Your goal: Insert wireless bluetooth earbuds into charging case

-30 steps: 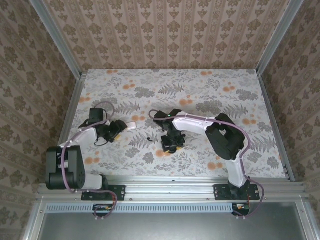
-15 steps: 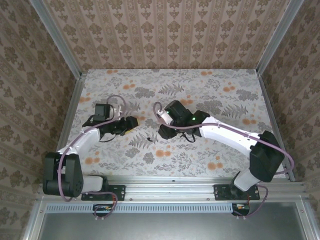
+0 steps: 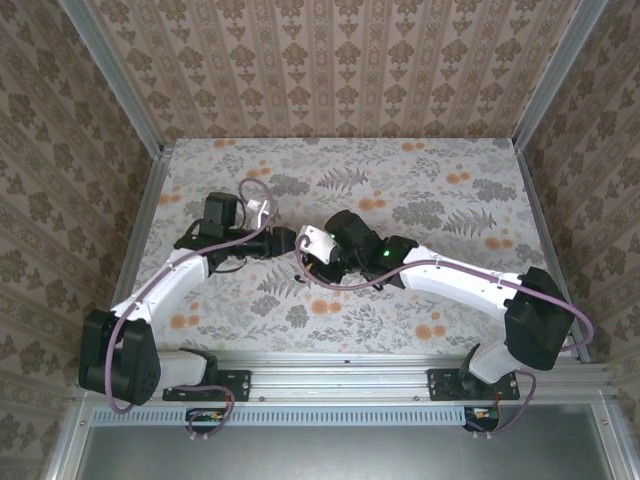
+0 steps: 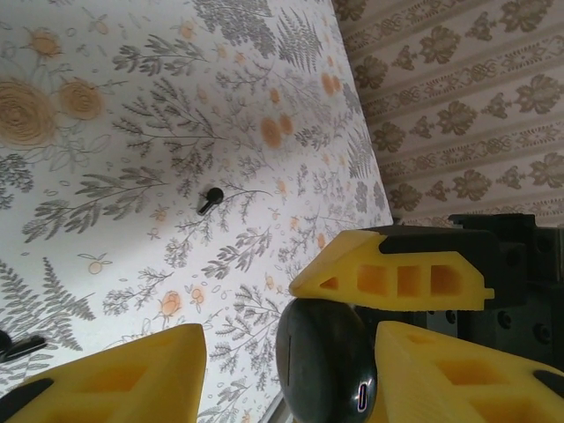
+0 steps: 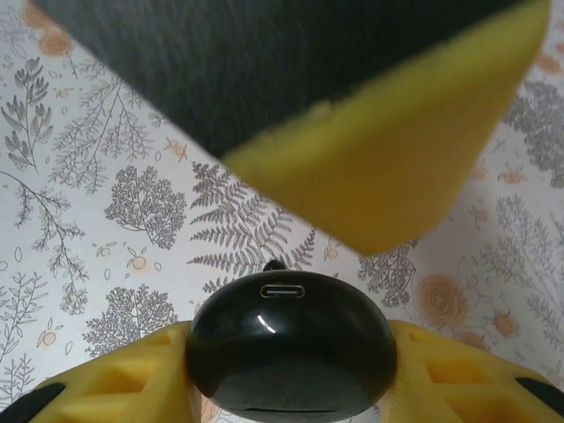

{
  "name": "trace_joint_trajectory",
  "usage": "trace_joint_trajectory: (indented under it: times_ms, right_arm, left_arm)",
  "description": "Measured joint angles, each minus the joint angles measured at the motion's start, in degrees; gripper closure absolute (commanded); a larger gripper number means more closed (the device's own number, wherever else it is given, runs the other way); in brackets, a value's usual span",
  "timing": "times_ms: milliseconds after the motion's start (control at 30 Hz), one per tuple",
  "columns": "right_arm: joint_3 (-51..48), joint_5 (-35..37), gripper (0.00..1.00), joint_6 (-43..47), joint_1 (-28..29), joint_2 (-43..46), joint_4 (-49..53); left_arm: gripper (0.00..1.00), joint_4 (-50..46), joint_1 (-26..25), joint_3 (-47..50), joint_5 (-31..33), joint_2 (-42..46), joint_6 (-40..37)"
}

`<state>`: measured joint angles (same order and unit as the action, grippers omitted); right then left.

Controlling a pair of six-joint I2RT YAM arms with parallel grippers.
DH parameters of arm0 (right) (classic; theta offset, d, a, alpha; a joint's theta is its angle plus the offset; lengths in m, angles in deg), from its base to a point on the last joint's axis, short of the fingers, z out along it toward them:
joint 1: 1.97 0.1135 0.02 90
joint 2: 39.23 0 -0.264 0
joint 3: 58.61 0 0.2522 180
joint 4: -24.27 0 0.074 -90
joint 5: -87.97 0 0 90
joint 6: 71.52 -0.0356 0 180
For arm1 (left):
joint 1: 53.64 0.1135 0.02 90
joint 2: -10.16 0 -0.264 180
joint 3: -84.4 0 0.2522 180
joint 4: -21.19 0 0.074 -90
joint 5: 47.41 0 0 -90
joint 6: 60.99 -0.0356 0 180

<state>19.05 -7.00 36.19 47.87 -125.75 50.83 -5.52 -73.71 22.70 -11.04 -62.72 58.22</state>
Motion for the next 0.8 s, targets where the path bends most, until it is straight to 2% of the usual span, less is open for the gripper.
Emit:
trace_joint_trajectory:
  times_ms: [233,467,667,700,800]
  right_arm:
    - [0.0,0.1,0.60,0.4,0.0,0.6,-1.1]
    - [0.0,0.1,0.60,0.3,0.0,0.7,-1.2]
    - [0.0,0.1,0.59,0.3,0.1,1.1,-1.0]
    - [0.0,0.2,0.57,0.3,0.1,1.1,-1.0]
    - [-1.0,0.5,0.42,0.4,0.1,2.0,-1.5]
  left_arm:
    - [0.49,-0.9,-2.4,-0.3,-2.2,0.0,-1.0]
    - [0.61,-3.6,-3.5,-1.0,-2.7,-0.3,-3.0]
    - [0.78,-5.7,-4.0,-2.5,-1.8,-0.4,-4.9]
    - [0.81,-6.0,-4.1,-2.8,-1.7,-0.4,-5.2]
    - [0.84,-6.5,-4.3,-3.1,-1.2,-0.4,-6.0]
